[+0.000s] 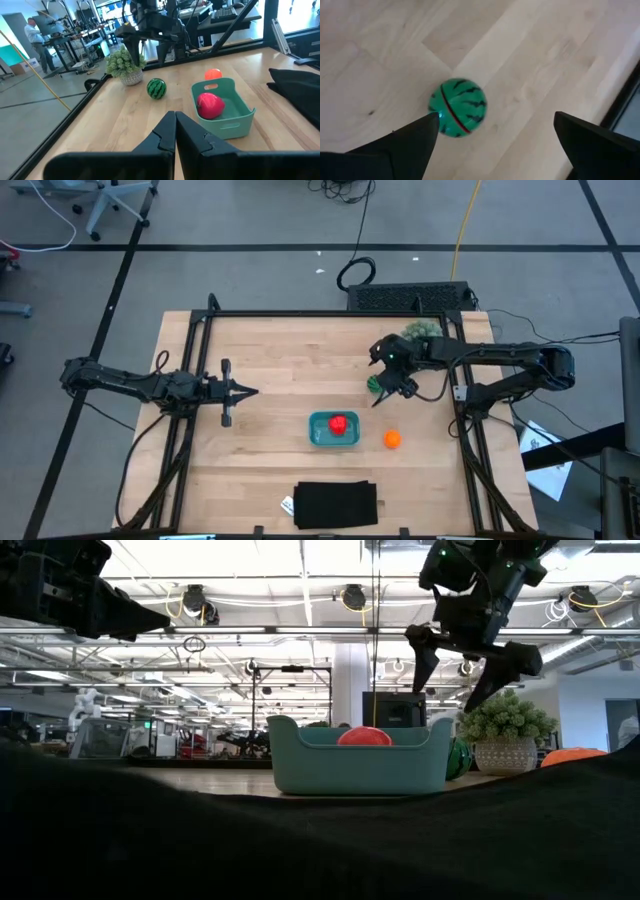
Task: Pick and placing Produce into tupperware
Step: Put the green watermelon into the blue bin
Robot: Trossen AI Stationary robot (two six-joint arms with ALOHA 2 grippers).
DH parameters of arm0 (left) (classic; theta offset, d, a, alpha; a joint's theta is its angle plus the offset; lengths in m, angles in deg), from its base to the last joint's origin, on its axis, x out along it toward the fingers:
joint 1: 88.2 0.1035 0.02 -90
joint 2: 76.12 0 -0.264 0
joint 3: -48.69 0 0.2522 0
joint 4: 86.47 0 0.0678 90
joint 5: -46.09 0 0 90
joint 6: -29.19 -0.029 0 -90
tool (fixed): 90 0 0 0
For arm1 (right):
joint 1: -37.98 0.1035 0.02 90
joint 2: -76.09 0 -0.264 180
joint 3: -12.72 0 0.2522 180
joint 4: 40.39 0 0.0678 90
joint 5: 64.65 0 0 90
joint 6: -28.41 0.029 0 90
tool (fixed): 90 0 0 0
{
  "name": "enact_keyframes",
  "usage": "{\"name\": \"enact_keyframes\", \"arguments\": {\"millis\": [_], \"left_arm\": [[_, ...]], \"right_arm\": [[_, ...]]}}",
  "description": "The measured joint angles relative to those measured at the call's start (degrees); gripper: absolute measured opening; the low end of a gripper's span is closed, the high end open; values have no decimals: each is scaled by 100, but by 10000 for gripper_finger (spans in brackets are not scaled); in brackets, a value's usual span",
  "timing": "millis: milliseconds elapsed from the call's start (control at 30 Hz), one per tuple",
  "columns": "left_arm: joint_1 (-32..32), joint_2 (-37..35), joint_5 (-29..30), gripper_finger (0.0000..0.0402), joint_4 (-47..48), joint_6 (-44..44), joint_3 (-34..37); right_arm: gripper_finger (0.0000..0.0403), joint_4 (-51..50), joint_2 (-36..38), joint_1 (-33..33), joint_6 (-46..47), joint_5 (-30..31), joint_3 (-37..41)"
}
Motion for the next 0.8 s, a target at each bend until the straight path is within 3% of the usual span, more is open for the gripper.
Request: {"name": "enact_keyframes", "arguments": {"millis": [300, 800], "left_arm": [[0, 1, 0, 15, 0, -26, 0], [0, 1, 2, 15, 177, -29, 0]], "right_arm": [[387, 351, -1, -8, 505, -587, 304], [387, 998, 0, -14, 380, -606, 777]]}}
